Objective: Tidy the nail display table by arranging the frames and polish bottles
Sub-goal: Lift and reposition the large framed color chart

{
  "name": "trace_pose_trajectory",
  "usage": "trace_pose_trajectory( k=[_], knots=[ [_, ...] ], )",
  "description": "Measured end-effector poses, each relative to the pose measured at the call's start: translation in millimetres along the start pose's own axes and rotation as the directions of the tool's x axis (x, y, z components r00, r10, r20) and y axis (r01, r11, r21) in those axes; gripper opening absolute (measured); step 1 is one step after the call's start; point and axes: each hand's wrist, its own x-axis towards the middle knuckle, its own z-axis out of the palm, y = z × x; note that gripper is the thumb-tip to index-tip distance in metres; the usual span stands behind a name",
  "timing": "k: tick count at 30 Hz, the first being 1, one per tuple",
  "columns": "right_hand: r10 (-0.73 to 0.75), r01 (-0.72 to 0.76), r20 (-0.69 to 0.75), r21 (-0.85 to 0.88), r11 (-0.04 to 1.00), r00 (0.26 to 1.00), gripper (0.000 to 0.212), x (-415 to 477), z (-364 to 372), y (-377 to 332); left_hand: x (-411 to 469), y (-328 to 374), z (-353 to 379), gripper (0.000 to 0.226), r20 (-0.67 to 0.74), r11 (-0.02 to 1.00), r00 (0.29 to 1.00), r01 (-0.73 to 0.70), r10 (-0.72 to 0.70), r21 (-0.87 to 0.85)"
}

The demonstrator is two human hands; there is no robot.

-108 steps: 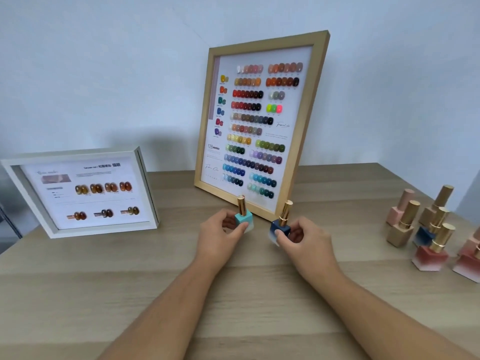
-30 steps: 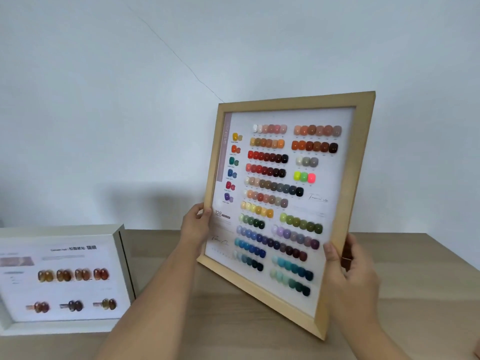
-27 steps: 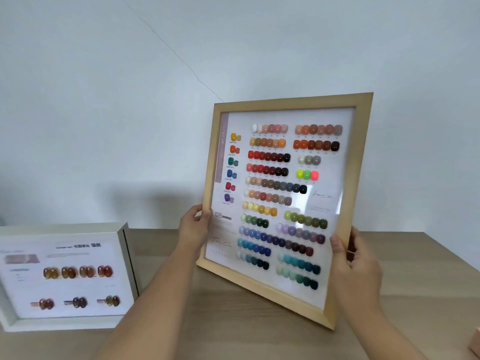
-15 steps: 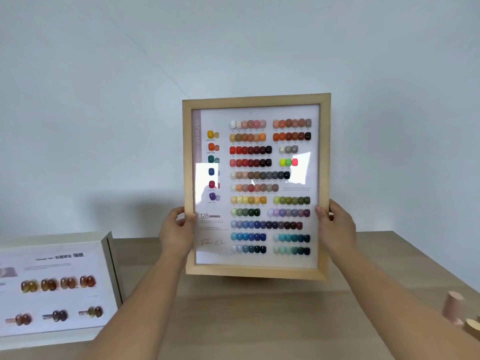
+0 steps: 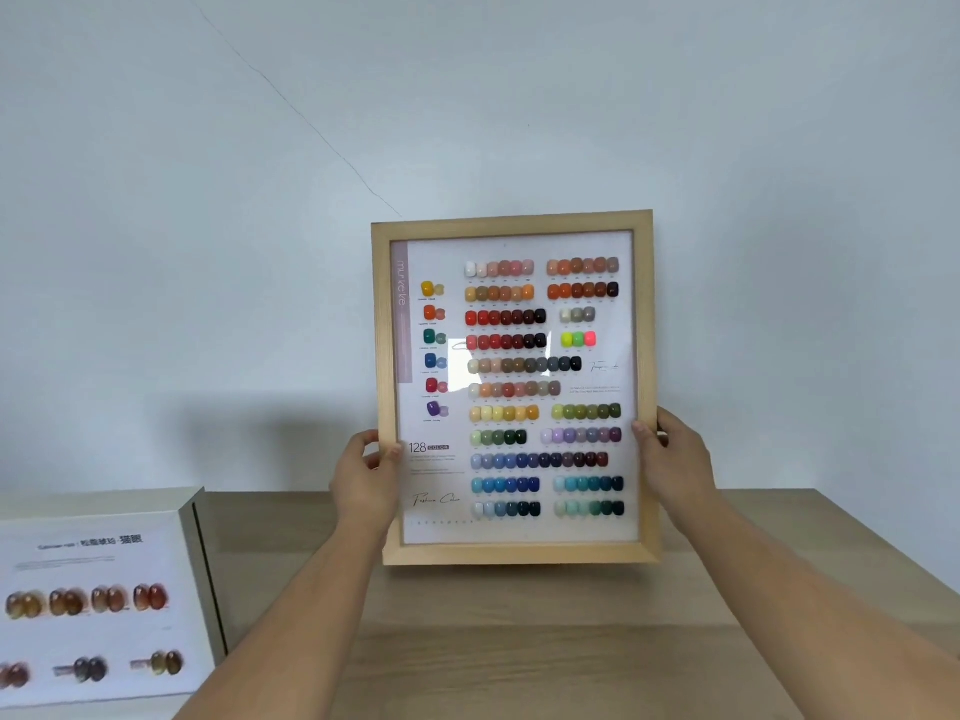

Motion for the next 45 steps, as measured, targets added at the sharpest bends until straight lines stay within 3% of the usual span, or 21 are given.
trace_pose_trajectory(
  k=[13, 17, 21, 28, 45],
  knots=[
    [0.010, -0.011, 0.018, 0.070, 0.997, 1.000, 0.016, -32.4, -5.0, 6.6, -14.9, -9.2, -16.3, 0.030, 0.085, 1.000, 0.996, -0.001, 0.001, 0.011],
    [0.050, -0.051, 0.054, 0.015, 0.999, 0.997, 0.016, -46.5, -7.0, 19.5, -20.9, -21.0, -21.0, 0.039, 0.143, 0.997, 0.990, 0.000, -0.011, 0.078],
    [0.085, -0.083, 0.078, -0.036, 0.996, 0.993, 0.036, -61.1, -6.8, 36.2, -24.0, -31.7, -21.9, 0.040, 0.135, 0.994, 0.991, -0.025, 0.010, 0.107],
    [0.066, -0.061, 0.017, -0.189, 0.980, 0.998, 0.050, -76.2, -7.4, 50.6, -34.2, -46.6, -22.3, 0.047, 0.136, 0.981, 0.991, -0.032, 0.006, 0.194],
    [0.082, -0.080, -0.005, -0.287, 0.954, 0.997, 0.054, -35.9, 9.4, 53.5, -0.4, -50.5, 1.8, 0.042, 0.129, 0.981, 0.992, -0.023, -0.002, 0.193]
  ],
)
